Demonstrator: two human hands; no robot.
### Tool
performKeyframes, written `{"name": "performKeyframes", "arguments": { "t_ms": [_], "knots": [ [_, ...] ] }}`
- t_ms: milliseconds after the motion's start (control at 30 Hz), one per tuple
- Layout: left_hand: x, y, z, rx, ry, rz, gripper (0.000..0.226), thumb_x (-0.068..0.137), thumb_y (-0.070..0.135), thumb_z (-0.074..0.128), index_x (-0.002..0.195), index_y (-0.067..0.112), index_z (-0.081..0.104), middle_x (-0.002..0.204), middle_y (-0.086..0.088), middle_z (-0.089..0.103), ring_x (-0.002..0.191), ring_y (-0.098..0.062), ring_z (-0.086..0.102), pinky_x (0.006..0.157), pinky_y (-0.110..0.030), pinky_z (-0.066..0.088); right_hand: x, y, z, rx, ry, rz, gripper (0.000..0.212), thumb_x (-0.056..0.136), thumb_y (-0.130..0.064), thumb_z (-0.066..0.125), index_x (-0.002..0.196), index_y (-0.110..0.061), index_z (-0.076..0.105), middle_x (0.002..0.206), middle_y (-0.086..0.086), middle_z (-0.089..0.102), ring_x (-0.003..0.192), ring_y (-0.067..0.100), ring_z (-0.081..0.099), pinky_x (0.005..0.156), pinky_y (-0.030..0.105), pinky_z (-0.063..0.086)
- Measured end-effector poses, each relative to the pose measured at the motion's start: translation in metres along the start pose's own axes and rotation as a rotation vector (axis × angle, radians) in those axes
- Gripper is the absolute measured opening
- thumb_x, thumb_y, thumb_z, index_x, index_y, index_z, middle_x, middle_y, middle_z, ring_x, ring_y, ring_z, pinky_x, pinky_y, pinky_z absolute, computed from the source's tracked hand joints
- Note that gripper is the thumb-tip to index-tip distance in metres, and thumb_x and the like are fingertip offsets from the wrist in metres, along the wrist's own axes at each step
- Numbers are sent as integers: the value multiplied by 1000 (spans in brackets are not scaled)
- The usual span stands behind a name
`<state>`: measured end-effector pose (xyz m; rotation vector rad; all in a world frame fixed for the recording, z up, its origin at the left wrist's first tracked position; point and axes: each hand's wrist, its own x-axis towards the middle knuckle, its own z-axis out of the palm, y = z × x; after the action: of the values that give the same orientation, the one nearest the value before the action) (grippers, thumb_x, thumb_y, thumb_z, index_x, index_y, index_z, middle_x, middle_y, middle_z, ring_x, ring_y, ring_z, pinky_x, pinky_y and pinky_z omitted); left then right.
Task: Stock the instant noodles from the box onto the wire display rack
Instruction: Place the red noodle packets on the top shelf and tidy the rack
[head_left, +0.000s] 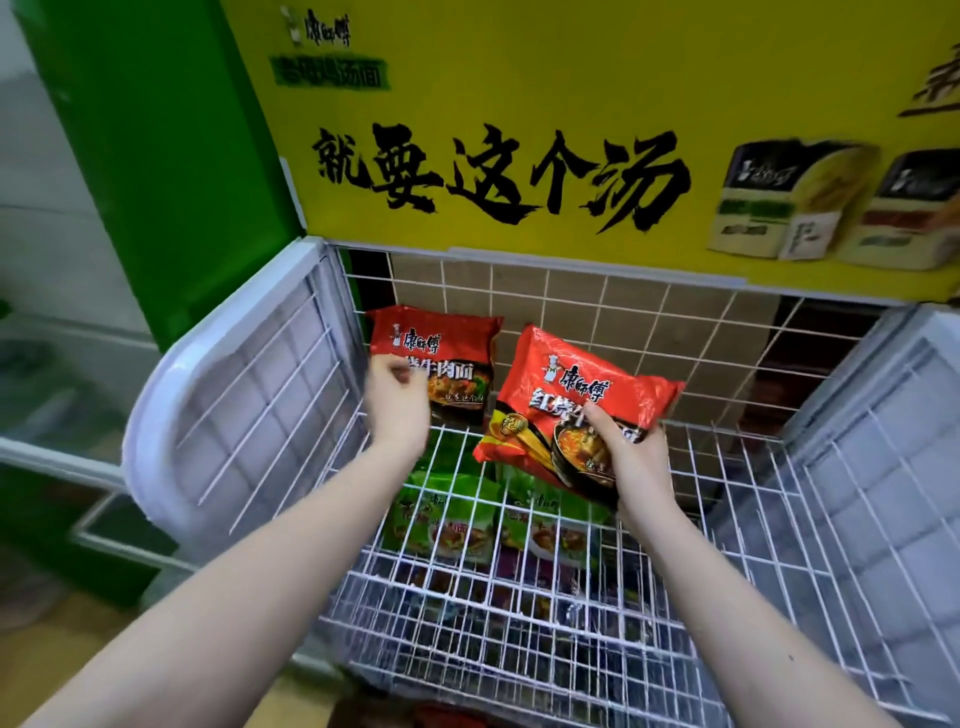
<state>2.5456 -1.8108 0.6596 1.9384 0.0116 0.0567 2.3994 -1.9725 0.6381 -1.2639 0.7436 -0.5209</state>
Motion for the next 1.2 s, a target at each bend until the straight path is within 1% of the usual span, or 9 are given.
{"name": "performKeyframes", "arguments": {
  "t_ms": [133, 233, 433, 500, 567, 633, 867, 1067, 1200],
  "knots": [
    [-40, 14, 20, 160, -519, 200, 29, 99, 25, 43, 123, 10, 47, 103, 2, 56, 81, -8, 53, 69, -22, 45, -1, -3, 0, 21, -35, -3, 71, 66, -41, 78, 127, -19, 49, 115, 2, 65, 103, 20, 64, 97, 46, 48],
    [-52, 20, 32, 211, -663, 140, 37, 103, 30, 28, 134, 13, 38, 83, 10, 51, 68, -4, 48, 61, -18, 40, 2, -5, -3, 36, -32, 8, 63, 73, -38, 76, 126, -18, 47, 115, 5, 64, 102, 24, 64, 95, 48, 49],
    [-47, 31, 39, 232, -559, 65, 25, 100, 31, 39, 114, 11, 46, 99, -8, 64, 85, -23, 63, 77, -39, 53, 9, -17, -15, 58, -14, 53, 45, 85, -26, 54, 122, -12, 34, 103, 9, 58, 91, 24, 63, 74, 38, 53],
    [-45, 37, 43, 222, -539, 43, 22, 99, 29, 41, 110, 11, 46, 79, -1, 57, 65, -15, 54, 60, -30, 46, 12, -21, -18, -20, -1, 1, 34, 92, -17, 52, 120, -14, 35, 101, 3, 56, 88, 16, 61, 69, 30, 50],
    [-44, 44, 49, 219, -536, 6, 25, 99, 29, 42, 115, 10, 45, 69, 3, 48, 55, -10, 41, 50, -24, 33, 16, -25, -18, -115, -9, -65, 35, 92, -19, 56, 123, -15, 40, 106, 0, 57, 94, 14, 60, 78, 31, 51],
    [-42, 48, 54, 205, -520, -34, 32, 98, 28, 44, 122, 6, 44, 70, 2, 47, 55, -10, 40, 50, -24, 34, 22, -25, -18, -226, -2, -134, 36, 90, -23, 59, 124, -16, 46, 112, 1, 58, 102, 17, 59, 90, 38, 50],
    [-39, 46, 73, 306, -486, -66, 35, 96, 29, 47, 123, 7, 50, 112, -12, 62, 92, -25, 58, 79, -31, 45, 46, -10, -15, -392, 50, -148, 42, 83, -33, 67, 122, -23, 56, 115, 8, 59, 107, 25, 57, 96, 49, 48],
    [-40, 43, 84, 307, -451, -55, 31, 97, 25, 48, 120, 5, 52, 95, -2, 59, 62, -9, 50, 50, -19, 38, 53, -10, -19, -256, 59, -46, 59, 86, -17, 67, 134, -4, 36, 124, 8, 54, 115, 22, 52, 102, 33, 40],
    [-42, 40, 81, 238, -419, -61, 36, 98, 22, 48, 129, 4, 45, 81, 10, 51, 60, 0, 43, 46, -10, 38, 53, -8, -21, -220, 62, -35, 61, 85, -17, 68, 134, -5, 34, 125, 9, 55, 105, 17, 54, 100, 32, 43]
  ]
}}
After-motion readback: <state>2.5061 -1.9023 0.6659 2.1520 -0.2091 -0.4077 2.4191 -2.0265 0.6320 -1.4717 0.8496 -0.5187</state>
